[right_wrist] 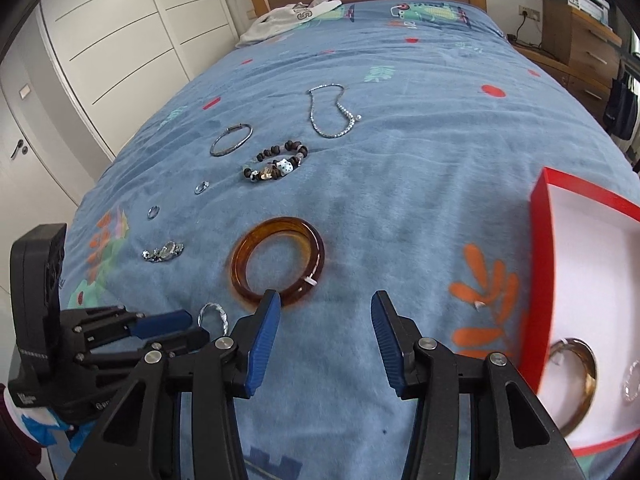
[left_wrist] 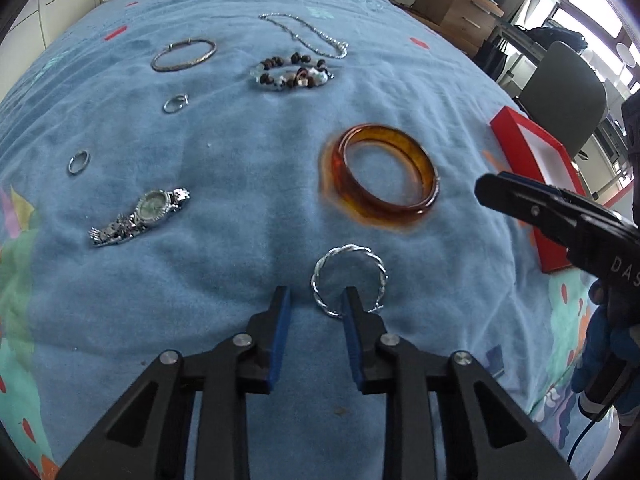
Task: Organize jewelry
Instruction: 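Grasp the amber bangle with right tool while left tool grasps another twisted silver hoop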
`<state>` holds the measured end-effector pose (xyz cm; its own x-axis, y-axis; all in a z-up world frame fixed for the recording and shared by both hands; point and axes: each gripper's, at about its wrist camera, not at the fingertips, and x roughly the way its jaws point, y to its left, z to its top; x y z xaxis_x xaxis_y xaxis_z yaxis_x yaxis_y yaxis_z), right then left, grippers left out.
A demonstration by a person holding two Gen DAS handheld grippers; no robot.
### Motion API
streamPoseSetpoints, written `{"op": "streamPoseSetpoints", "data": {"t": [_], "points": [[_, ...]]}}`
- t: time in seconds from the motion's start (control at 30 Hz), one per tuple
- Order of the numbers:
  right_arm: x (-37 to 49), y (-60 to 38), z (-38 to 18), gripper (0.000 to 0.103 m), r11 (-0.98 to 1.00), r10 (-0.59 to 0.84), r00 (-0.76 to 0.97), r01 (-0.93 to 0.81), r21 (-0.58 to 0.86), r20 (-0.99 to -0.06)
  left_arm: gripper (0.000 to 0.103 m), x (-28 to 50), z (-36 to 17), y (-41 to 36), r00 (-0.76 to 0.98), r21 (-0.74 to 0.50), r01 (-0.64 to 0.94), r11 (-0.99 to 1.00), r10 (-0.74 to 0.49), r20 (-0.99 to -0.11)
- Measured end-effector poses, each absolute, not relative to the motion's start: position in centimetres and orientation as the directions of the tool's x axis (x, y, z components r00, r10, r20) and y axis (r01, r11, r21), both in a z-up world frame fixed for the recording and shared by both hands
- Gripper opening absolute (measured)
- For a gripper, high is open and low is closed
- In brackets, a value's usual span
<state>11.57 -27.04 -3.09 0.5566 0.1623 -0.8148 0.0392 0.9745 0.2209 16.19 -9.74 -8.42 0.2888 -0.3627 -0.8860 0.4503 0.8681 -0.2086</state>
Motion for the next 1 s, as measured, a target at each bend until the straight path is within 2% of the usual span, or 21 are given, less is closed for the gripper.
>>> {"op": "streamPoseSetpoints", "data": {"t": [0.17,0.5,0.67,0.83,1.0], "points": [[13.4,-26.8,-4.6,0.047,0.967,0.185,0.541,0.046,0.249,-0.82,0.02,16.5,-9.0,-9.9,0.294,-0.189,0.454,0.871,-0.347,-0.891],[16.1,-26.2,-7.1,0.033,0.958,0.212,0.515,0.057,0.281,-0.83,0.014,16.6,-9.3,-9.4,0.322,-0.201,0.405,0.892,-0.345,-0.882],[17.3,-25.0,-7.7,0.032,0.968,0.183,0.511,0.055,0.244,-0.84,0.009,16.9,-9.4,-9.6,0.337,-0.191,0.393,0.899,-0.334,-0.88],[17.8,-24.8,-7.7,0.013,0.975,0.156,0.514,0.058,0.216,-0.844,0.006,16.9,-9.2,-9.6,0.341,-0.199,0.377,0.905,-0.335,-0.878],[16.7,-25.1,-7.1,0.012,0.973,0.158,0.527,0.058,0.221,-0.835,0.005,16.5,-8.9,-9.0,0.339,-0.234,0.347,0.908,-0.354,-0.871]]}}
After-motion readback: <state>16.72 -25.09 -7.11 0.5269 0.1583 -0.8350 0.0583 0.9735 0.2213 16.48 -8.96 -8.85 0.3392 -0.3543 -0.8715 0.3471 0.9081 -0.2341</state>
